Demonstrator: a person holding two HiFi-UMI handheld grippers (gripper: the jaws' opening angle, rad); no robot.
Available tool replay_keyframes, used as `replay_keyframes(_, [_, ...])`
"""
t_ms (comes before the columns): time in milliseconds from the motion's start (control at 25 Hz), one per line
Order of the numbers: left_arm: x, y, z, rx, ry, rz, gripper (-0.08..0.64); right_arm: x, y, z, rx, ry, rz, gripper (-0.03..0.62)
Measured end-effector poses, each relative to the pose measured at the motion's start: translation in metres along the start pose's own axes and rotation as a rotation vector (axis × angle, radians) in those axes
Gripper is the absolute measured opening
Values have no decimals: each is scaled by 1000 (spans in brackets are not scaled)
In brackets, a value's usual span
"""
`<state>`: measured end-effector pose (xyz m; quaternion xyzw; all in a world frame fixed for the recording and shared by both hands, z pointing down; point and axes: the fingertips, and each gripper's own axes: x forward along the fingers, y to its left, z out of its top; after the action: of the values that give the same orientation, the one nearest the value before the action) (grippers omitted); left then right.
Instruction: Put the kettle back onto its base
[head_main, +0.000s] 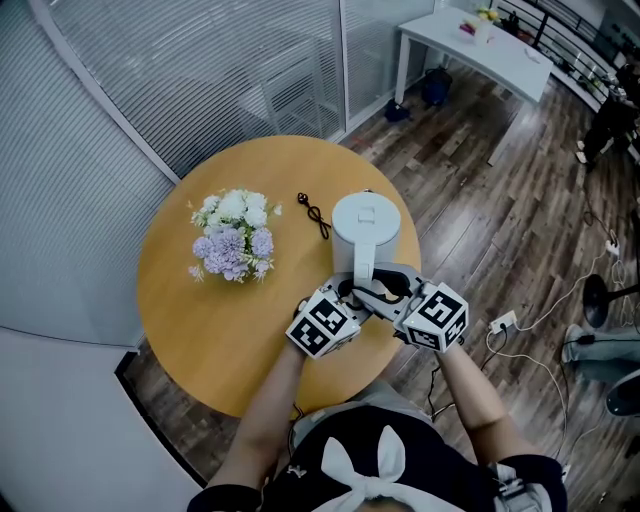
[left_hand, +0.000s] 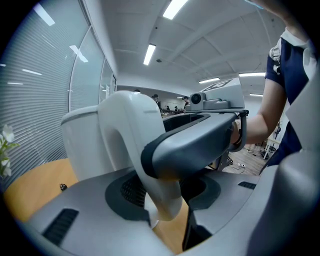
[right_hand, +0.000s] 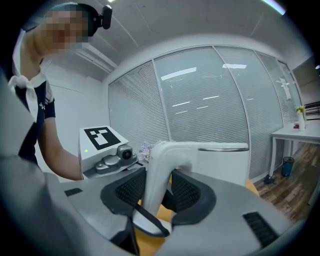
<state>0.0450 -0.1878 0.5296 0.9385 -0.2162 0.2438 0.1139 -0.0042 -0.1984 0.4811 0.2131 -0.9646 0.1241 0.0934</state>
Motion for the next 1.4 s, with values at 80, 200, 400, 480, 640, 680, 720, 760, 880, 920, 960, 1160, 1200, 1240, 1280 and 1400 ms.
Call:
replay_keyframes(80, [1, 1, -2, 0, 2, 2, 176, 2, 0, -2, -1, 4, 1, 170])
replay_keyframes(200, [3, 1, -5, -2, 5, 3, 176, 2, -1, -5, 1, 12, -6, 170])
replay_keyframes(400, [6, 1, -9, -7, 3, -2, 176, 3, -2, -12, 7, 22, -9, 170])
replay_keyframes(480, [7, 1, -12, -13, 4, -7, 176, 4, -2, -15, 11, 27, -9, 169])
replay_keyframes(640, [8, 0, -15, -17, 13, -13, 176, 4, -3, -17, 19, 30, -11, 169])
replay_keyframes(680, [8, 0, -16, -16, 15, -12, 176, 4, -3, -17, 19, 31, -12, 169])
replay_keyframes(720, [8, 0, -16, -15, 17, -11, 176, 5, -3, -18, 20, 32, -12, 169])
replay_keyframes(760, [8, 1, -17, -15, 19, -11, 176, 5, -3, -18, 21, 32, -11, 169])
replay_keyframes(880, [8, 1, -19, -17, 23, -10, 176, 6, -3, -20, 22, 35, -10, 169])
replay_keyframes(920, [8, 1, -20, -18, 24, -10, 176, 6, -2, -21, 23, 36, -9, 169])
replay_keyframes(960, [8, 1, -20, -19, 24, -9, 176, 7, -2, -22, 23, 38, -8, 169])
replay_keyframes(1160, [8, -1, -22, -25, 26, -10, 176, 6, -1, -23, 23, 46, -3, 169])
replay_keyframes(1200, [9, -1, -22, -26, 26, -10, 176, 6, -1, -24, 24, 47, -3, 169])
replay_keyframes(1240, [10, -1, -23, -25, 26, -11, 176, 6, -1, -25, 25, 47, -3, 169])
replay_keyframes(1280, [10, 0, -24, -25, 26, -12, 176, 6, -2, -25, 25, 48, -4, 169])
replay_keyframes(1400, [12, 0, -27, -26, 29, -12, 176, 7, -3, -28, 25, 52, -5, 169])
